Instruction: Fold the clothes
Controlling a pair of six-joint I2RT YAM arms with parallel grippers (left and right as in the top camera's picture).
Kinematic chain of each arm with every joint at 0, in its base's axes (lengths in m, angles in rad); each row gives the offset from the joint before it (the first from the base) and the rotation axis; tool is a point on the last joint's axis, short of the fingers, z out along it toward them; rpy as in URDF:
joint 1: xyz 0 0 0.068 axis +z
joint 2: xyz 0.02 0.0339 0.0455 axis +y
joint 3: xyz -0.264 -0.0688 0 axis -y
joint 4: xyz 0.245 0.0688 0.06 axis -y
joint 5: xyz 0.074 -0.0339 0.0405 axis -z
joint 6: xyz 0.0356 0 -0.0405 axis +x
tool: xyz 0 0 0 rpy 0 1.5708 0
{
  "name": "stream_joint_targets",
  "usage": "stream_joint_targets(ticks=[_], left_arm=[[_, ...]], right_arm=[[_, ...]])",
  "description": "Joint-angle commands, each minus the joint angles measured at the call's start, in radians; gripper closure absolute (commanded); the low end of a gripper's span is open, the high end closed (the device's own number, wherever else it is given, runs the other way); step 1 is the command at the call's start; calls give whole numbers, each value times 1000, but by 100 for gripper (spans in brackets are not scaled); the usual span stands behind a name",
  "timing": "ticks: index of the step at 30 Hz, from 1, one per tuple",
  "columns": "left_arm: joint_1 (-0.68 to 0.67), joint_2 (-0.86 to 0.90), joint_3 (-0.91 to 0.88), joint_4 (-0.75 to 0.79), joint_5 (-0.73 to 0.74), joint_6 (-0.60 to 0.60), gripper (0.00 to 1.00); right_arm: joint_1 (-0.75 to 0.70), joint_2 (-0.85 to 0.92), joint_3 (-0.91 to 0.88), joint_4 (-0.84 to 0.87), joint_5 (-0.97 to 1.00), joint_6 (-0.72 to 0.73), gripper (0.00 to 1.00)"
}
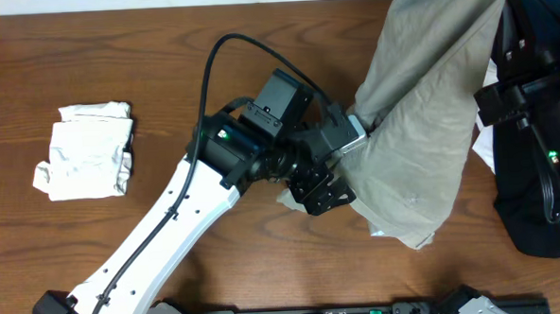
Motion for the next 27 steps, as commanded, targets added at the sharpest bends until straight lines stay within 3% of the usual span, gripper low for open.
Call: stream_joint_targets(ticks=[1,4,16,27], left_arm=[[3,-2,-26,22,-23,-40,12],[0,-2,-27,19,-23,-45,18],[-49,-3,-27,19,-8,-95,25],[-65,-3,-27,19,-6,-100,38]], right_arm=[[-14,-9,8,14,3,22,99],[-14,-8,8,15,3,22,99],[-14,31,8,3,52,22,99],[-14,37,8,13,116,23,99]])
